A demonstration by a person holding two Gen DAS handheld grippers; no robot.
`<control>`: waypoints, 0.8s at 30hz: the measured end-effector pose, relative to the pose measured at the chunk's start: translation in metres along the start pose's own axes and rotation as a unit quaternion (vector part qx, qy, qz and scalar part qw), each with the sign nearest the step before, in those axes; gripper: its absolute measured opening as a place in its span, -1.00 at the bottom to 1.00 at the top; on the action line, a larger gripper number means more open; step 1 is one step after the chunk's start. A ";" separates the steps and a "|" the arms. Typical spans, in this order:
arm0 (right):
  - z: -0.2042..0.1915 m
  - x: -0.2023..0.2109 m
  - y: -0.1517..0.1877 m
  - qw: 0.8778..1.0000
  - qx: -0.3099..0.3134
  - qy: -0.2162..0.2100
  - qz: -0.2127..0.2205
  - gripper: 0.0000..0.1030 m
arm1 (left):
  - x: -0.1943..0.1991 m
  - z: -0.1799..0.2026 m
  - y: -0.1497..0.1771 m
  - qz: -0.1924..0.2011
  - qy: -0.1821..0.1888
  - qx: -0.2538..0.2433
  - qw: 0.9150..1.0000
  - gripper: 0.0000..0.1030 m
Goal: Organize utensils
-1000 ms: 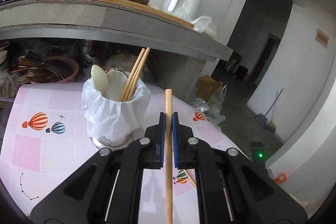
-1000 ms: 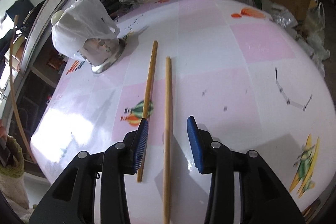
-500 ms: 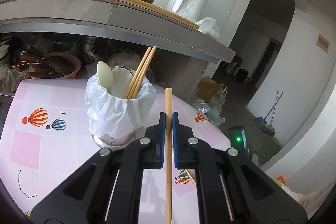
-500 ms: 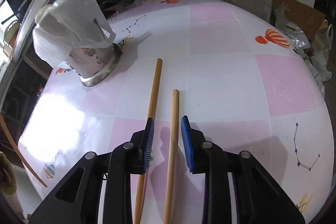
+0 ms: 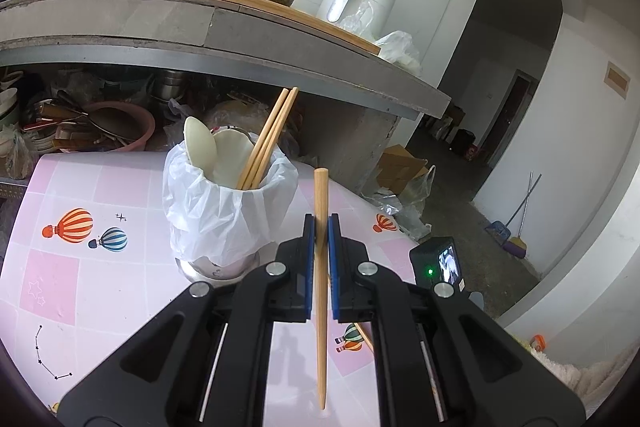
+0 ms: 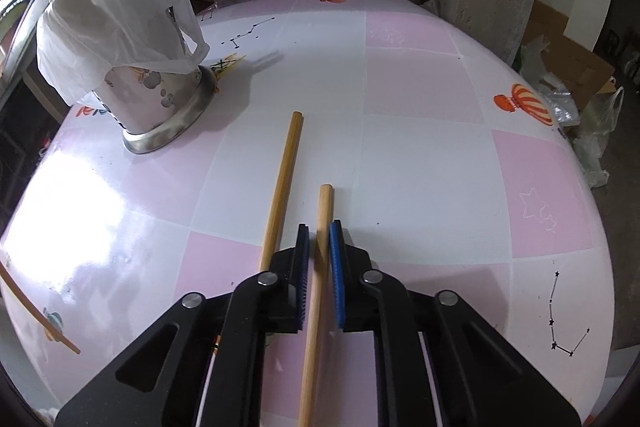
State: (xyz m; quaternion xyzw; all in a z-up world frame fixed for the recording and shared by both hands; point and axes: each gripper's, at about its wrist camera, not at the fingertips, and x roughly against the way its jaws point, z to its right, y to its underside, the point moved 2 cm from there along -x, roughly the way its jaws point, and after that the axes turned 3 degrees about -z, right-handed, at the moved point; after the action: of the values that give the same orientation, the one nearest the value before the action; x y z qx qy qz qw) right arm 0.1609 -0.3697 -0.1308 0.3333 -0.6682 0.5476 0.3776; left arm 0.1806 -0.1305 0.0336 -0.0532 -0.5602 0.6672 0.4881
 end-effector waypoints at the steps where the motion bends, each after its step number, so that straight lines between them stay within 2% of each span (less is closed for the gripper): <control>1: 0.000 0.000 0.001 1.000 0.000 0.003 0.003 -0.84 | 0.000 0.000 0.000 -0.001 0.000 0.000 1.000 -0.89; 6: 0.001 0.001 0.003 1.000 -0.012 -0.001 0.008 -0.86 | -0.001 0.000 0.000 -0.002 -0.002 0.000 1.000 -0.89; 13: 0.009 0.006 0.006 0.998 -0.044 -0.030 0.014 -0.86 | -0.001 0.000 0.000 -0.001 -0.004 -0.005 1.000 -0.89; 24: 0.030 0.069 0.004 0.992 -0.077 -0.051 0.083 -0.86 | 0.001 0.005 -0.001 0.001 -0.006 -0.008 1.000 -0.89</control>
State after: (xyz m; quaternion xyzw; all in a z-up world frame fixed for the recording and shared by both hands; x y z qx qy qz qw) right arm 0.1194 -0.4003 -0.0758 0.2740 -0.7521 0.5060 0.3214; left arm 0.1777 -0.1331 0.0371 -0.0538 -0.5688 0.6633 0.4833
